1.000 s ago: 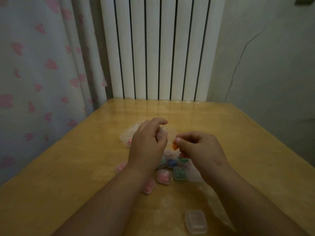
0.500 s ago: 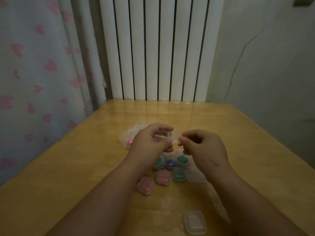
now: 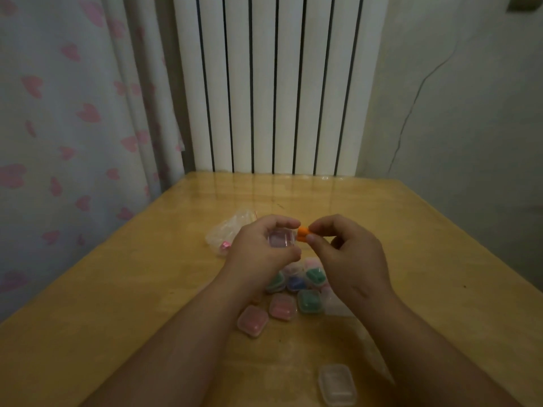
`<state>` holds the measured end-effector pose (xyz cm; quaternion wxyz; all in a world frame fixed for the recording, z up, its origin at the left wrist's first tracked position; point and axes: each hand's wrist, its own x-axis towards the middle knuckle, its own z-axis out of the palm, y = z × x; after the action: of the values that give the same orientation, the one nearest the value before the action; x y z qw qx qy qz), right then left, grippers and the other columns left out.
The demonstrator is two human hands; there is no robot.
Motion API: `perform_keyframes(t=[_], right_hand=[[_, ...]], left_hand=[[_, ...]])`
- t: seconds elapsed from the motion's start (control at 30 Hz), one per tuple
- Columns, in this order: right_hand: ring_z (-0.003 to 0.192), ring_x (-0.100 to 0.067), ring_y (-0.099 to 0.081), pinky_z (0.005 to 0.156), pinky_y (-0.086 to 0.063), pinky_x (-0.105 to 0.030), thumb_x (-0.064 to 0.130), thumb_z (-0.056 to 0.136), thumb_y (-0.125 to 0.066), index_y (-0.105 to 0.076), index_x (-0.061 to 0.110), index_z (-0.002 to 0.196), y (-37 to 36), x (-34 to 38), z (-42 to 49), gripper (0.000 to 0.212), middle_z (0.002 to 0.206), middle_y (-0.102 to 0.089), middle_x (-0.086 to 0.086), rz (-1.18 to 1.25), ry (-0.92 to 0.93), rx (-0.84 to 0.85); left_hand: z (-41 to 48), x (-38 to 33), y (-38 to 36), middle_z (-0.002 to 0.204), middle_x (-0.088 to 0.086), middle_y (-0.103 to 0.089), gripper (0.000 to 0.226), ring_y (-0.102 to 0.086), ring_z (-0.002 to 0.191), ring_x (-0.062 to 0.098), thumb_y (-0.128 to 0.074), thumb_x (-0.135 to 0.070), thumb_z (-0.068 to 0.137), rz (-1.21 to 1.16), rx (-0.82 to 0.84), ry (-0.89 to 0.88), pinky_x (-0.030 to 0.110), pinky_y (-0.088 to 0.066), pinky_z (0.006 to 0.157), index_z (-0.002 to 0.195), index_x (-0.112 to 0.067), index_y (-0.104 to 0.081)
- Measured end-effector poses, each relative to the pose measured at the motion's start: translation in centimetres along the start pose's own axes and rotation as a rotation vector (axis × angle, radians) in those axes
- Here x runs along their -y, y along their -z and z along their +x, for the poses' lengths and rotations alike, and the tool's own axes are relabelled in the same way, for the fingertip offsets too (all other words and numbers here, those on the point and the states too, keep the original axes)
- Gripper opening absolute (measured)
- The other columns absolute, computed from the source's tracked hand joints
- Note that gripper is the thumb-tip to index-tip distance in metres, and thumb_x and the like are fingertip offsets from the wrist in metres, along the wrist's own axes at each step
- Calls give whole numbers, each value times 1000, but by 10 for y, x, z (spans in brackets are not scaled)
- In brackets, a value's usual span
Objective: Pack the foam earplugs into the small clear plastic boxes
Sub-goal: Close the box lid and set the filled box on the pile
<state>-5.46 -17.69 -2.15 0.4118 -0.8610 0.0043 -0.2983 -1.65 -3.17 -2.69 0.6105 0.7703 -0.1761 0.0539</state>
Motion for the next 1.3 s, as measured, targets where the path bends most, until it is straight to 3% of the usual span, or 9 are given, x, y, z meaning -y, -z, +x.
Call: perform_keyframes(t=[0.1, 0.33, 0.47, 0.63, 0.77, 0.9, 1.0, 1.17, 1.3], right_hand=[[73, 13, -49, 56, -33, -7, 32, 87, -67, -68, 38, 91, -1, -1, -1, 7, 80, -59, 25, -36, 36, -13], [79, 0, -48, 62, -31, -9, 39, 88, -64, -74, 32, 97, -4, -4, 2, 15, 91, -54, 15, -161, 3, -41], [78, -2, -52, 63, -38, -21, 32, 82, -70, -70, 29, 83, -5, -3, 1, 3, 89, -63, 12, 103, -135, -21], [79, -11, -63, 62, -50, -29, 29, 81, -74, -57, 22, 97, -3, 3, 0, 24, 85, -68, 4, 324, -283, 1], [68, -11, -69, 52, -54, -25, 28, 86, -70, -59, 23, 104, -2, 5, 0, 21, 81, -73, 1, 441, -376, 94], [65, -15, -71, 55, -54, -23, 19, 83, -75, -67, 13, 98, -1, 3, 1, 18, 76, -73, -5, 581, -407, 77], [62, -16, -68, 57, -55, -26, 15, 82, -75, -68, 10, 92, 1, 1, 3, 13, 73, -72, -6, 577, -406, 49], [65, -13, -69, 56, -53, -25, 20, 79, -77, -67, 18, 92, 1, 0, 2, 16, 78, -72, -3, 501, -373, 69], [71, -17, -70, 60, -56, -26, 23, 87, -69, -71, 19, 96, 0, 2, 0, 10, 81, -73, -3, 571, -356, 109]], left_hand=[[1, 1, 1, 101, -6, -69, 42, -66, 94, 10, -79, -4, 74, -54, 5, 17, 27, -59, 78, 103, -33, -71], [3, 2, 1, 103, -2, -69, 41, -66, 98, 15, -80, -3, 72, -86, 26, 36, 40, -61, 82, 99, -32, -73], [3, 4, 0, 104, -2, -69, 43, -66, 101, 19, -81, -2, 69, -90, 39, 42, 43, -60, 83, 96, -35, -73], [4, 5, 0, 101, -3, -70, 46, -67, 99, 20, -80, 0, 69, -90, 43, 19, 46, -59, 84, 94, -38, -73], [3, 3, 1, 105, 1, -68, 56, -67, 98, 21, -76, 0, 73, -104, 56, -6, 43, -60, 82, 108, -43, -67], [0, -3, 1, 98, 13, -70, 26, -70, 85, 26, -65, -24, 90, -322, 88, 26, 37, -60, 75, 116, -24, -61], [3, -1, 2, 102, 26, -67, 39, -66, 86, 33, -47, -39, 91, -501, 115, 89, 43, -54, 76, 108, -10, -65], [2, 1, 1, 101, 9, -74, 27, -69, 93, 27, -50, -9, 98, -357, 155, 31, 38, -58, 80, 107, -17, -74], [4, 3, 0, 97, 4, -74, 25, -71, 90, 22, -60, -6, 94, -260, 83, 24, 31, -59, 74, 107, -24, -73]])
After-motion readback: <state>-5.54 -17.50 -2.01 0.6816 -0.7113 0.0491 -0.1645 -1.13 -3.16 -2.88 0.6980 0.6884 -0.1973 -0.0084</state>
